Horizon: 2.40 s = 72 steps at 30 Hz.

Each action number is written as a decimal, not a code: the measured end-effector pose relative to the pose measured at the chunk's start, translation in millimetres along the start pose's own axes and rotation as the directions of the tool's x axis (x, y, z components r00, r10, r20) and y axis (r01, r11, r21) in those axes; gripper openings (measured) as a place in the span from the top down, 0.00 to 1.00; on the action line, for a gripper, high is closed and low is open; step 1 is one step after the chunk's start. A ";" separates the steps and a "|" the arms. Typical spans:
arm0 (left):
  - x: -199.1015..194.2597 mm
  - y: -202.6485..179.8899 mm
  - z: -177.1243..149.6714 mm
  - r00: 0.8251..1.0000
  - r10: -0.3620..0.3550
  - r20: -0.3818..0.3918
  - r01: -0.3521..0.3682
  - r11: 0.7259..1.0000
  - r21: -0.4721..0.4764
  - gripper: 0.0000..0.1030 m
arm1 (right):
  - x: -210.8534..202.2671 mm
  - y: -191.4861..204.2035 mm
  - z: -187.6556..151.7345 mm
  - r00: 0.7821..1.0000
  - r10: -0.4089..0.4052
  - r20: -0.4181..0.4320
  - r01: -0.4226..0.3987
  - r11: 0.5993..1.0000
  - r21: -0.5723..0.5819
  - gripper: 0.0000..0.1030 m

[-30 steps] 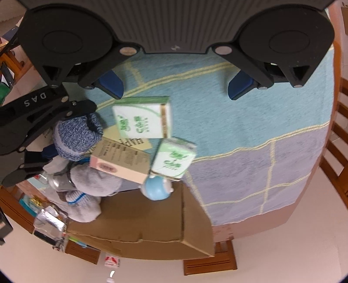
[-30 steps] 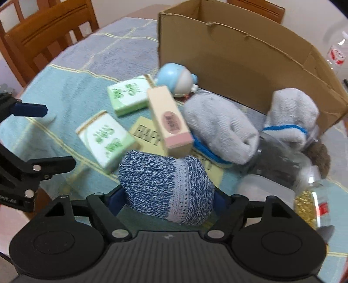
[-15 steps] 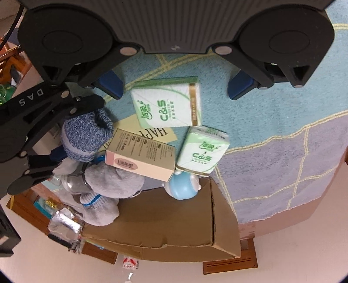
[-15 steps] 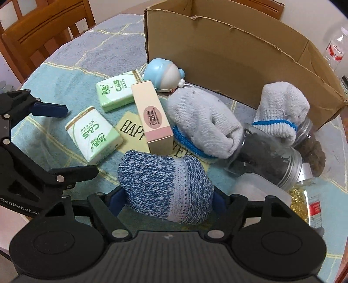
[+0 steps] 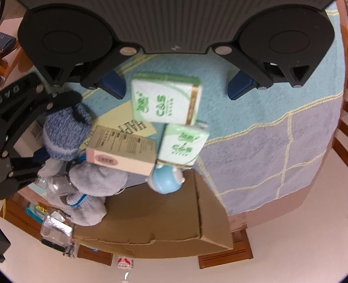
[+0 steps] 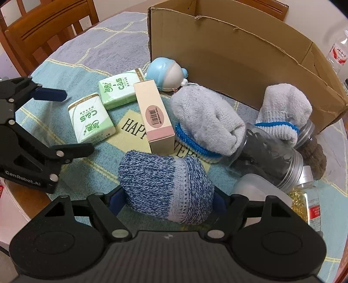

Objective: Organize objects
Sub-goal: 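Grasp the blue-grey knit sock with the right tool while the left tool grasps a green C&S tissue pack, then carry the sock and tissue pack into the cardboard box and release both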

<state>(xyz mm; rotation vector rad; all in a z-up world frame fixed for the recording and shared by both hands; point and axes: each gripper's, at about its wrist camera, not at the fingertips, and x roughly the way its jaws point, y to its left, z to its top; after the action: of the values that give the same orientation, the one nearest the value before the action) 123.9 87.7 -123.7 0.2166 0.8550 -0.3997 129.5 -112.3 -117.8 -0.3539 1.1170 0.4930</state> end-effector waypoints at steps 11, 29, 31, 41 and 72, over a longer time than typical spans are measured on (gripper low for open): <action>5.2 1.4 5.0 1.000 -0.023 0.001 0.023 1.000 -0.014 0.24 | 0.8 4.5 -0.7 1.000 -0.003 0.019 0.003 1.000 -0.007 0.13; -17.4 25.6 15.8 0.996 -0.082 -0.038 0.079 0.994 -0.075 0.38 | -5.6 4.9 8.3 0.999 -0.019 0.029 0.019 1.000 0.000 0.22; -25.4 28.8 20.5 0.994 -0.097 -0.044 0.093 0.993 -0.077 0.38 | -11.6 4.4 10.9 0.999 -0.012 0.038 0.012 1.000 0.001 0.22; -69.3 29.1 70.5 0.991 -0.133 0.021 0.134 0.991 -0.023 0.38 | -64.0 -14.1 26.4 0.994 -0.021 0.112 0.017 0.999 0.031 0.22; -1.3 4.1 221.0 0.994 -0.037 0.104 0.049 0.992 -0.120 0.03 | -83.1 -171.9 146.2 0.951 -0.113 0.287 0.102 0.993 0.055 0.22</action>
<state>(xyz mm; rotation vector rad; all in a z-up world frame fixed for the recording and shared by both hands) 276.9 16.1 19.0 0.0639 0.7824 -0.3942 305.4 -199.0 21.4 -0.2954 0.8171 0.4108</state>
